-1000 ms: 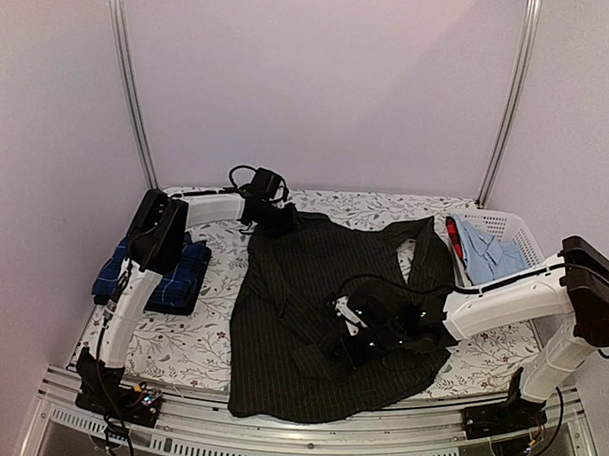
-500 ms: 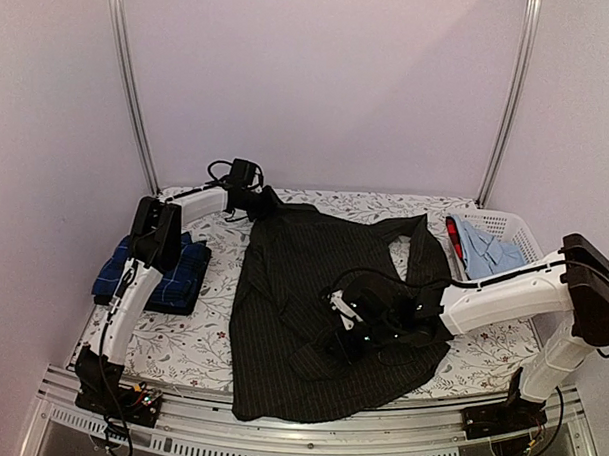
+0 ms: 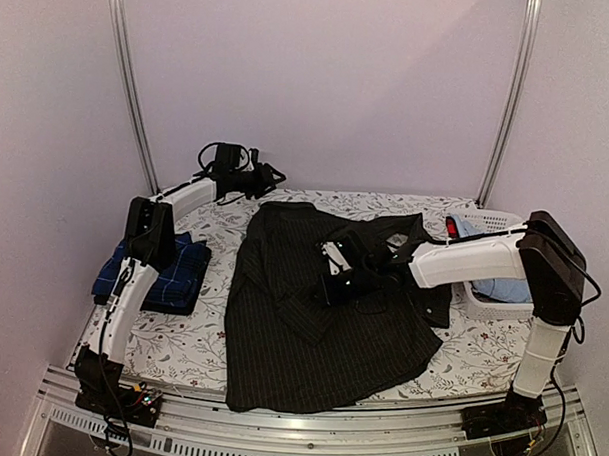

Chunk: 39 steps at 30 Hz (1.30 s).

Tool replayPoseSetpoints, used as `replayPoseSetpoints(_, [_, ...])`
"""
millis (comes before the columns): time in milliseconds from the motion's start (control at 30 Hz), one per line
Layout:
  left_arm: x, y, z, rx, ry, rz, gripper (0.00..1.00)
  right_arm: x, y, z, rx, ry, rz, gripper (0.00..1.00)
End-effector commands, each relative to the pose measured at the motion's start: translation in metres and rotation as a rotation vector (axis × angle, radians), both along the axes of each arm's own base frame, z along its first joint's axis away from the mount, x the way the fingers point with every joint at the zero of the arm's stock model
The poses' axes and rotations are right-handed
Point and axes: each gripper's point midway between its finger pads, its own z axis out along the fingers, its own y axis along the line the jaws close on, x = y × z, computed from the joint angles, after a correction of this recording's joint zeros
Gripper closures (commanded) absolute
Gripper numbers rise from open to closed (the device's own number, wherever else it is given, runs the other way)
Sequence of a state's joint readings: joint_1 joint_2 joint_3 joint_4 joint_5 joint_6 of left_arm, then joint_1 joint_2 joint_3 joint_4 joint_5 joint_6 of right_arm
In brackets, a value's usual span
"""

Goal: Fold and stack the long sleeve shirts
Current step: Adjust the flattened shirt at the center of the board.

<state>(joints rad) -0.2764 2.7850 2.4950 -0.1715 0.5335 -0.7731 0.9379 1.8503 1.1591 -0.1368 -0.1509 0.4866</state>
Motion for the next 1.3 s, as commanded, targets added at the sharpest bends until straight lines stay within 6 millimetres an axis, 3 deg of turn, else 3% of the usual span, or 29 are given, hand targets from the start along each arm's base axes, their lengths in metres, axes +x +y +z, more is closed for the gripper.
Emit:
replayPoseSetpoints(0, [-0.006,-0.003,0.095,-0.054,-0.193,-0.07,0.46,0.034,0.009,-0.007,0.047,0.057,-0.047,1.0])
replayPoseSetpoints(67, [-0.011,-0.001,0.105,-0.052,-0.199,-0.068,0.45,0.045,0.016,-0.009,0.061,0.069,-0.05,1.0])
replayPoseSetpoints(200, [-0.028,0.003,0.117,-0.037,-0.173,-0.074,0.46,0.074,0.023,0.006,0.086,0.018,-0.065,1.0])
replayPoseSetpoints(333, [-0.056,0.014,0.124,0.011,-0.14,-0.041,0.49,0.123,0.01,0.026,0.12,-0.037,-0.116,1.0])
replayPoseSetpoints(400, [-0.075,0.018,0.123,0.033,-0.113,-0.022,0.5,0.147,0.006,0.023,0.131,-0.034,-0.131,1.0])
replayPoseSetpoints(500, [-0.108,0.018,0.119,0.074,-0.07,-0.015,0.53,0.173,0.004,0.003,0.133,-0.013,-0.151,1.0])
replayPoseSetpoints(633, [-0.161,0.008,0.089,0.165,0.013,-0.026,0.56,0.195,0.004,-0.025,0.146,0.041,-0.195,1.0])
replayPoseSetpoints(767, [-0.208,0.003,0.064,0.23,0.072,-0.044,0.59,0.211,-0.008,-0.051,0.143,0.093,-0.278,1.0])
replayPoseSetpoints(867, [-0.235,0.005,0.051,0.262,0.097,-0.065,0.59,0.216,-0.026,-0.074,0.112,0.139,-0.353,1.0])
replayPoseSetpoints(1033, [-0.258,0.0,0.045,0.309,0.106,-0.113,0.58,0.208,-0.081,-0.113,0.031,0.209,-0.504,1.0])
replayPoseSetpoints(1167, [-0.262,-0.005,0.037,0.327,0.113,-0.148,0.58,0.196,-0.137,-0.121,0.05,0.231,-0.646,1.0])
replayPoseSetpoints(1267, [-0.263,-0.012,0.03,0.344,0.114,-0.178,0.57,0.189,-0.168,-0.106,0.11,0.205,-0.745,1.0])
